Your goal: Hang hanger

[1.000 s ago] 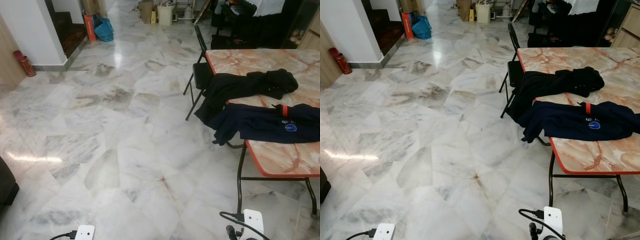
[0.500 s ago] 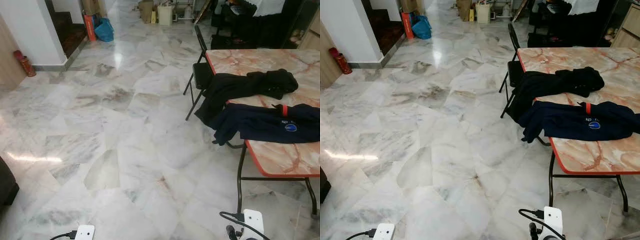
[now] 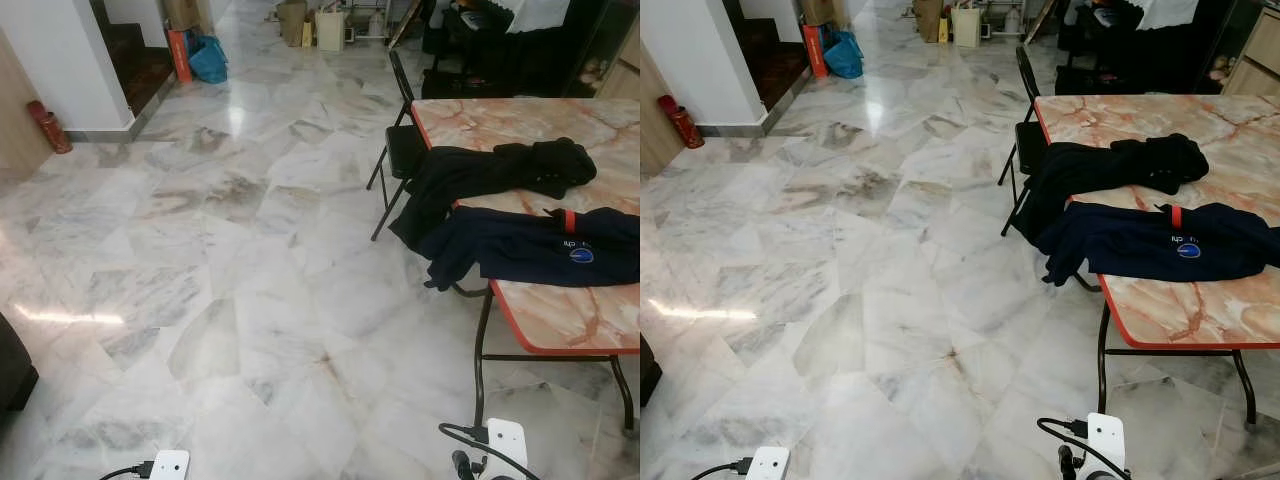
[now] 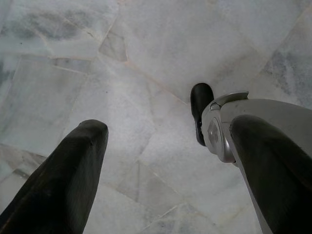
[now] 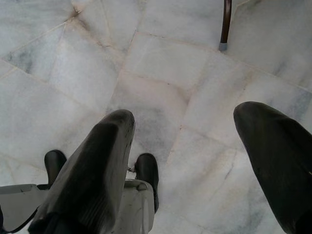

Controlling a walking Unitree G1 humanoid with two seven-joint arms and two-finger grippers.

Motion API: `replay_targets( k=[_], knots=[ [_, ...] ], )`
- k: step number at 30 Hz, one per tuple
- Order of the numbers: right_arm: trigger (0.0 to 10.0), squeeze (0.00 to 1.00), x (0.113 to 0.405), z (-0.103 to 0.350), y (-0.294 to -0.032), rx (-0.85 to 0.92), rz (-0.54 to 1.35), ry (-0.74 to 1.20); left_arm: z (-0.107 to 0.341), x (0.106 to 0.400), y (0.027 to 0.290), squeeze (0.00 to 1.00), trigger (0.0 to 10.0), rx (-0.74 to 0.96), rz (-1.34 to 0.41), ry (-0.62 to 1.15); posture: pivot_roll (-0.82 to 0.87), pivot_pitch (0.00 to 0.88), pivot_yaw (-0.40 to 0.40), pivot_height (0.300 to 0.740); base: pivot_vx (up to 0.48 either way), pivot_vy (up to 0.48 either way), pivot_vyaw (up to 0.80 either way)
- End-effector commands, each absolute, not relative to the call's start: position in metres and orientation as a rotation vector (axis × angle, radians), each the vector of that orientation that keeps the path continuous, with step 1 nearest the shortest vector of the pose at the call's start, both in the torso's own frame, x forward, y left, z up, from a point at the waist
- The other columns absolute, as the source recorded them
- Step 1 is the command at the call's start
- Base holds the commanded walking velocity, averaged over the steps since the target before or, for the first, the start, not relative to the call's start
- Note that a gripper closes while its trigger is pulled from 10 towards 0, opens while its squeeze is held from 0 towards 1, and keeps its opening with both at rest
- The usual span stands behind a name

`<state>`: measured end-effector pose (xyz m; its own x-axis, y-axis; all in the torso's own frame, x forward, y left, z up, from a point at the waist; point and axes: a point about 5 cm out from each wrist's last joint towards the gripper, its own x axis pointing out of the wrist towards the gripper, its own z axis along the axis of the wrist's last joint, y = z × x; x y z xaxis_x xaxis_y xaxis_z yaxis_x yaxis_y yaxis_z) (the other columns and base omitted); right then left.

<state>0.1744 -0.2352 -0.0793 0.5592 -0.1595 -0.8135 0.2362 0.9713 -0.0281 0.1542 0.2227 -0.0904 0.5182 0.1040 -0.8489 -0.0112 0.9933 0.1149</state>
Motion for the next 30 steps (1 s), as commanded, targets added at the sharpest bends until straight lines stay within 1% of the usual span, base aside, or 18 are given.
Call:
replay_targets(
  k=[1, 7, 30],
  knots=[
    [10.0, 0.0, 0.178, -0.0774, -0.2354, 0.095, -0.244, 0.931, -0.0897, 0.1537, 0.2267, 0.0, 10.0, 0.099, 0.077, 1.023, 0.05, 0.0, 0.011, 0.74, 0.0, 0.0, 0.0],
    [10.0, 0.0, 0.1769, -0.0781, -0.2355, 0.095, -0.246, 0.943, -0.0898, 0.1534, 0.2265, 0.0, 10.0, 0.098, 0.077, 1.022, 0.04, 0.0, 0.011, 0.74, 0.0, 0.0, -0.07],
    [10.0, 0.0, 0.175, -0.0791, -0.2356, 0.078, -0.229, 0.961, -0.0902, 0.1524, 0.226, 0.0, 10.0, 0.101, 0.072, 1.021, 0.04, 0.0, 0.013, 0.74, 0.0, 0.0, -0.75]
  ],
)
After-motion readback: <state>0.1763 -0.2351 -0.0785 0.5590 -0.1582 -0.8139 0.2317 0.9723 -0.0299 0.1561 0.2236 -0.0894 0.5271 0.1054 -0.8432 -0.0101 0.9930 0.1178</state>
